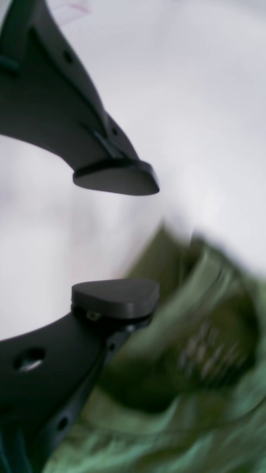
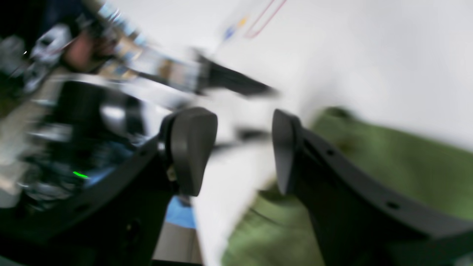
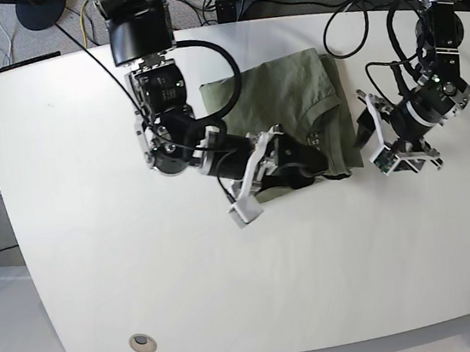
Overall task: Fold the T-shirt properly
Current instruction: 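Fold the held end with the right gripper over toward the left gripper, then press and square the folded bundle with both grippers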
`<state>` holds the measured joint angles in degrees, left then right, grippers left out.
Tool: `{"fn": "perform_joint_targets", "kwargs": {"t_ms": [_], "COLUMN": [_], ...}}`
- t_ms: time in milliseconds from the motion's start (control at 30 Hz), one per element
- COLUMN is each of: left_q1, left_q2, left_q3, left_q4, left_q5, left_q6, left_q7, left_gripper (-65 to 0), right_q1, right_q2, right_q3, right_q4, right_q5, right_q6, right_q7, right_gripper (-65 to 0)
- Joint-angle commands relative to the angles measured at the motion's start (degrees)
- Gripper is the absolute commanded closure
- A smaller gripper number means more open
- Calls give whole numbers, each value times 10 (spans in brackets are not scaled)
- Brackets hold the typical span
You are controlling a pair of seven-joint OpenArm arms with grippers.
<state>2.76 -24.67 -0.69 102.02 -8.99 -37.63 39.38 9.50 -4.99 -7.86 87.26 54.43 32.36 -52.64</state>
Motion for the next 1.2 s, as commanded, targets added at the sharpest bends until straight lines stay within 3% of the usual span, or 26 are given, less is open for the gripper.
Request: {"fn": "perform_joint_targets", "kwargs": {"t_ms": [0, 167, 300, 433, 500, 700, 767, 967, 1100, 1167], "left_q1": [-22, -20, 41, 97, 115, 158, 161, 142, 98, 69], "left_q2": [-10, -4, 48, 116, 130, 132, 130, 117, 112, 103], "left_q3": [-32, -92, -90, -85, -67, 1, 9, 11, 11, 12], "left_q4": [30, 49, 94, 113, 112, 106, 89, 7, -69, -112], "left_q5": [-4, -6, -7, -7, -5, -3, -3, -3, -1, 24], "left_q6": [1, 1, 1, 1, 1, 4, 5, 4, 4, 3], "left_q7": [-12, -13, -14, -14, -14, -13, -13, -12, -12, -12], "left_gripper": [-335, -335, -332, -212, -160, -135, -135, -135, -136, -136], "right_q1": [10, 35, 37, 43, 47, 52, 52, 51, 27, 10], "right_q2": [15, 64, 68, 43, 31, -6, -7, 10, 32, 46], "right_q3": [16, 25, 25, 25, 25, 25, 25, 25, 25, 25], "right_q4": [10, 7, 7, 5, 5, -30, -62, -177, -205, -202], "right_q5": [11, 3, -87, -195, -251, -384, -409, -431, -431, -428], "right_q6": [5, 4, 4, 7, 8, 8, 8, 8, 6, 6], "right_q7": [6, 16, 50, 57, 59, 108, 153, 258, 303, 313], "right_gripper": [-287, -285, -285, -285, -285, -284, -284, -283, -282, -250]}}
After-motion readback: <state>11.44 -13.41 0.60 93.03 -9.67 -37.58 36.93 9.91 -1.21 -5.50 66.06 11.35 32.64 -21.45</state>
